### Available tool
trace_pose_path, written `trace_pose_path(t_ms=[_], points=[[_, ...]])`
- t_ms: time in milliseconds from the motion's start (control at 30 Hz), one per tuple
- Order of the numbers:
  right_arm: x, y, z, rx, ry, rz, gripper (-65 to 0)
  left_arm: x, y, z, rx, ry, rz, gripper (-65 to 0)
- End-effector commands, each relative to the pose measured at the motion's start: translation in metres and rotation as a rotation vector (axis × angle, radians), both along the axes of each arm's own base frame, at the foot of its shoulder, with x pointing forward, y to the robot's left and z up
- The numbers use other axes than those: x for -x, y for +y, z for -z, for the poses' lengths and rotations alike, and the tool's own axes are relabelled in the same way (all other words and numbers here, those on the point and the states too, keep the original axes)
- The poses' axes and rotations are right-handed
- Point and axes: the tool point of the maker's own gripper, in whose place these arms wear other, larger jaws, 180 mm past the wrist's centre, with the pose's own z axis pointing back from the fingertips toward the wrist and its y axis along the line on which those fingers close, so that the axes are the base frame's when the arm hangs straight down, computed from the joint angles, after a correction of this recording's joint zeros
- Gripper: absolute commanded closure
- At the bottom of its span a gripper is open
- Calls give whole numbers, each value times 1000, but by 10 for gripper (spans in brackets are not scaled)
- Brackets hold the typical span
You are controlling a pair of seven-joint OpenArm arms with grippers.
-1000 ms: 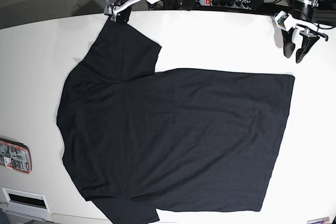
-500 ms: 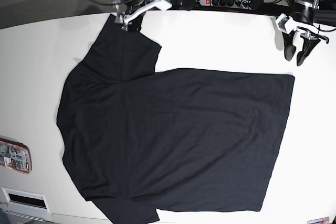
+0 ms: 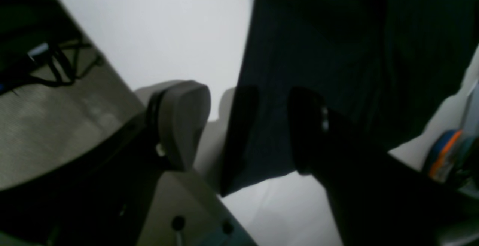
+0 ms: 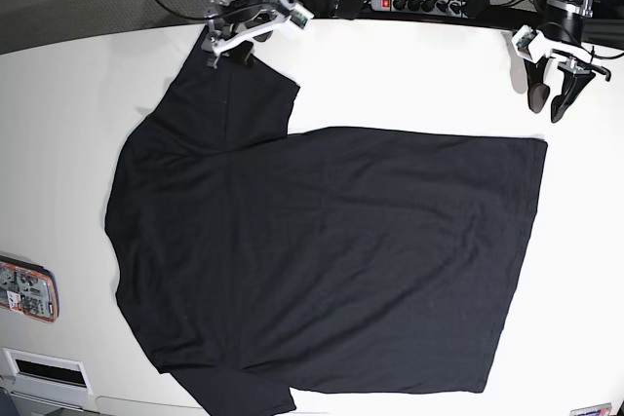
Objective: Fold the T-shirt properly
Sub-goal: 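Lower the right gripper onto the shoulder seam and pinch it, then lower the left gripper onto the opposite shoulder corner and pinch it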
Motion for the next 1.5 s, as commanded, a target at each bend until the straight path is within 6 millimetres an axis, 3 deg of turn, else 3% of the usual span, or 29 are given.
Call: trace_pose_path(t_ms=[0,100,200,333,600,700,800,1033,1133,1300,1467], points=[[6,-6,3,15,31,13,-364,-2,2,-9,-16,-30,14,-242],[6,-13,7,1,52,50,-364,-2,1,-9,-15,-30,13,-242],[4,-31,14,5,76,116,-364,-2,1,-9,-14,-30,12,-242],[-27,-54,8,26,10,179,-363,-1,1,-9,-14,-29,11,-242],[-30,-56,7,32,0,178,-353,-1,1,-8,-13,-27,10,-242],[-29,-49,7,21,3,162,-240,0,1,-8,-13,-24,10,-241],[-26,-41,8,8,11,144,-8,0,1,-8,-13,-24,10,-239],[-27,-41,7,8,8,145,0,-2,1,-9,-12,-32,8,-237],[-28,-41,7,7,7,145,0,-12,2,-13,-15,-57,5,-237],[-26,-40,7,6,9,144,0,-22,25,-19,-75,-28,-126,-242],[-26,-40,6,4,10,143,0,-42,20,-28,-135,13,-135,-243]])
